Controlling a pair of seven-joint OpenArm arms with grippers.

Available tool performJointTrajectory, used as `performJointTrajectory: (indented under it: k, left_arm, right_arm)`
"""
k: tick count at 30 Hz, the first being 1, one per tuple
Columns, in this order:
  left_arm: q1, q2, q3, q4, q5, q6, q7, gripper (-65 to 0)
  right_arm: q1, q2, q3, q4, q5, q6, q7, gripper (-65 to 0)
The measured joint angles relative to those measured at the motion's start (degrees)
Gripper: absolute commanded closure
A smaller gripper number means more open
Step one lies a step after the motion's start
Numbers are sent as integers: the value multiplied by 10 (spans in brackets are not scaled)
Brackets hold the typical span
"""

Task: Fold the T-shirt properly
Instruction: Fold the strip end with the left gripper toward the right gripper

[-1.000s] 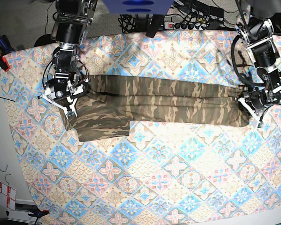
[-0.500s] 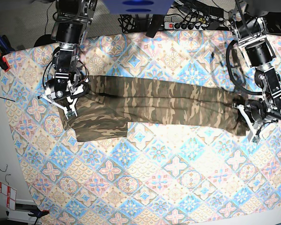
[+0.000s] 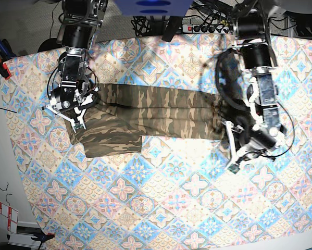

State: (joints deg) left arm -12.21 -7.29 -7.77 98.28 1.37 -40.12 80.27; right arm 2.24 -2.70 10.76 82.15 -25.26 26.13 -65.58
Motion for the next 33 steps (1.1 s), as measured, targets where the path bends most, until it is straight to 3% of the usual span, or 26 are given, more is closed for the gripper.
performJointTrajectory:
  k: [7, 14, 21, 26, 28, 33]
  left_arm:
    - [0, 96, 92, 1, 93, -2, -3, -85]
    - [0, 153, 178, 1, 154, -2, -4, -85]
    - [0, 158, 236, -28, 166, -2, -29, -85]
    - [5, 159, 228, -20, 167, -2, -31, -94]
    - [1, 159, 207, -4, 167, -2, -34, -127]
    - [-8, 159, 114, 37, 208, -2, -33, -338]
  right_arm:
    - [0, 0, 0, 0, 0, 0, 0, -304]
    - [0, 0, 0, 0, 0, 0, 0, -304]
    - [0, 0, 0, 0, 0, 0, 0, -304]
    - [0, 0, 0, 0, 0, 0, 0, -307]
    - [1, 0, 0, 0, 0, 0, 0, -307]
    - [0, 0, 0, 0, 0, 0, 0, -307]
